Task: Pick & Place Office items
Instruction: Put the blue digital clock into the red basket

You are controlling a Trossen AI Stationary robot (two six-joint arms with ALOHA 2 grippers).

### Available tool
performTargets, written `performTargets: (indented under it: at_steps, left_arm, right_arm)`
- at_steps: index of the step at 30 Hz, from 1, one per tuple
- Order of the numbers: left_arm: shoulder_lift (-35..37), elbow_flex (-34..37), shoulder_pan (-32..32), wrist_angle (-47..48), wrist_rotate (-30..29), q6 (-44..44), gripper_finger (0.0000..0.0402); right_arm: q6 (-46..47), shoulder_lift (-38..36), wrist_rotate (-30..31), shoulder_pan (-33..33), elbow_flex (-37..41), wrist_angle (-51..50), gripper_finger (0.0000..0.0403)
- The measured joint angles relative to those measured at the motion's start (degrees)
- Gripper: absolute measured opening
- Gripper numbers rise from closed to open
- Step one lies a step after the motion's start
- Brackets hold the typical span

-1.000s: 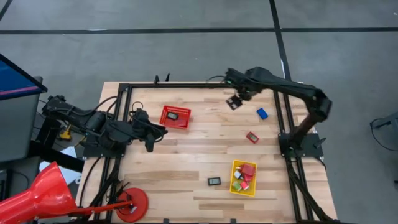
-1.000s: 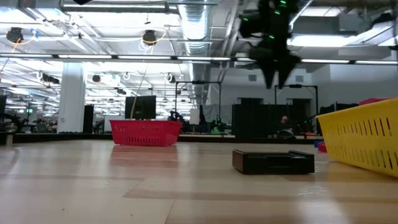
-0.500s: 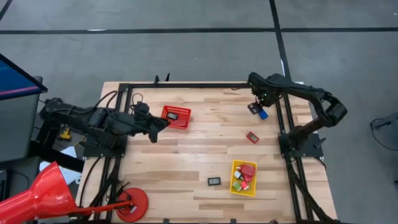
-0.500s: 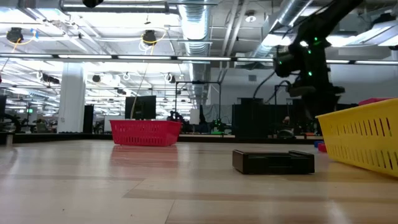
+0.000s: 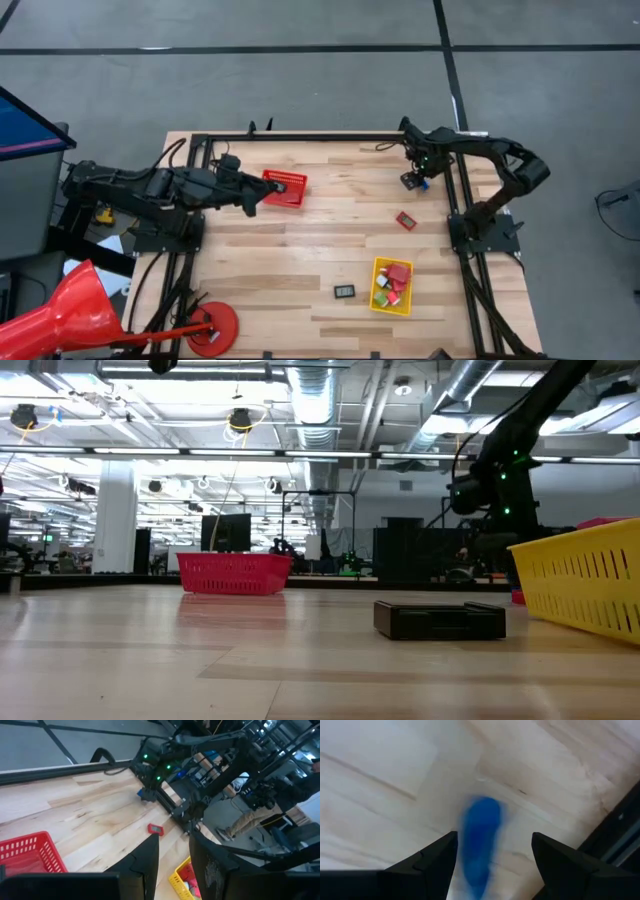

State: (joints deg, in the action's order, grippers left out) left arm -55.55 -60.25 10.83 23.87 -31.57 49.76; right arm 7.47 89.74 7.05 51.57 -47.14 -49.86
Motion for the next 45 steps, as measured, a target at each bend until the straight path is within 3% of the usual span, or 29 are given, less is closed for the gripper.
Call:
performTargets:
  at_steps: [14, 19, 32, 45]
  left_arm:
    - [0.0, 0.0, -0.1, -0.9, 0.1, 0.0, 0.0104]
    - [0.0, 0.0, -0.1, -1.0, 1.3, 0.0, 0.0104]
    - [0.0, 0.0, -0.1, -5.3, 4.2, -0.3, 0.0104]
    - [0.0, 0.0, 0.1, -6.6, 4.9, -1.3, 0.0104]
  right_arm:
    - [-0.3, 0.1, -0.5, -0.5, 0.4, 2.8, 0.0249]
    - [-1.3, 0.1, 1.6, -2.1, 2.0, 3.8, 0.0249]
    - [-2.7, 0.0, 0.6, -3.2, 3.3, 5.4, 0.0246]
    - [-1.1, 0.1, -9.3, -3.8, 3.4, 7.6, 0.0157]
